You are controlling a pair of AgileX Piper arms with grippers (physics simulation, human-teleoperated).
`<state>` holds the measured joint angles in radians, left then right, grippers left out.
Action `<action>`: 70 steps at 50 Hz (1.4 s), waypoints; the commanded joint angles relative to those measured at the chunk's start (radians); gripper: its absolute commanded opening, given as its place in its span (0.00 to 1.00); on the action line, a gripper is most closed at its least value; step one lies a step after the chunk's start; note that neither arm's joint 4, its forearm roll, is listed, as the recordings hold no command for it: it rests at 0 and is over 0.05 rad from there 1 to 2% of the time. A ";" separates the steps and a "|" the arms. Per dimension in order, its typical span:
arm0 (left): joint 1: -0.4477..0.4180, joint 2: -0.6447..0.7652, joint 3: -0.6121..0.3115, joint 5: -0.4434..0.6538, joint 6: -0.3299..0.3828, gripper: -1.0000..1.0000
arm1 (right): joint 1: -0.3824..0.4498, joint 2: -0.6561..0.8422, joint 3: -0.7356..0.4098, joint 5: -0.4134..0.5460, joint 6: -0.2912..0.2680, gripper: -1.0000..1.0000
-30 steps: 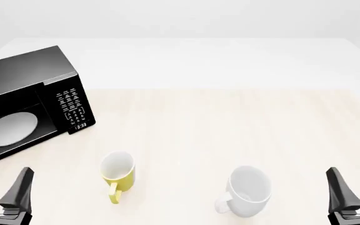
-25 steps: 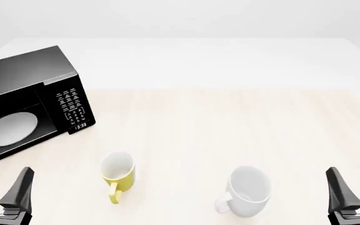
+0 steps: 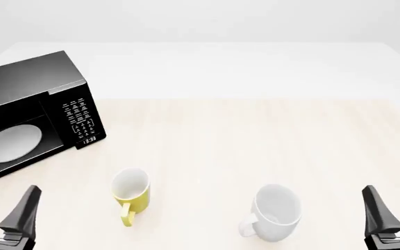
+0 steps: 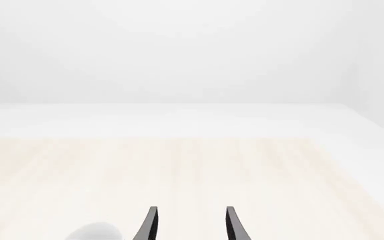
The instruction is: Put the yellow and white mug in the microwave and close it.
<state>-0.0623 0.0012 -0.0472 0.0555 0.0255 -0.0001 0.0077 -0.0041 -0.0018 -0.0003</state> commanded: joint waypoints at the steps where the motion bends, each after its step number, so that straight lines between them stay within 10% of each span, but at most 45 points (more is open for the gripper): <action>1: -0.061 -0.001 -0.058 0.106 -0.006 1.00 | 0.000 0.000 0.000 0.000 0.000 1.00; 30: -0.251 0.034 -0.187 0.359 -0.046 1.00 | 0.000 0.001 0.000 0.000 0.000 1.00; 52: -0.289 0.391 -0.259 0.261 -0.075 1.00 | 0.000 0.001 0.000 0.000 0.000 1.00; 70: -0.349 0.633 -0.263 0.153 -0.251 1.00 | 0.000 0.001 0.000 0.000 0.000 1.00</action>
<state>-0.3810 0.5250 -0.3095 0.2537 -0.1493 -0.0001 0.0084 -0.0043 -0.0019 -0.0004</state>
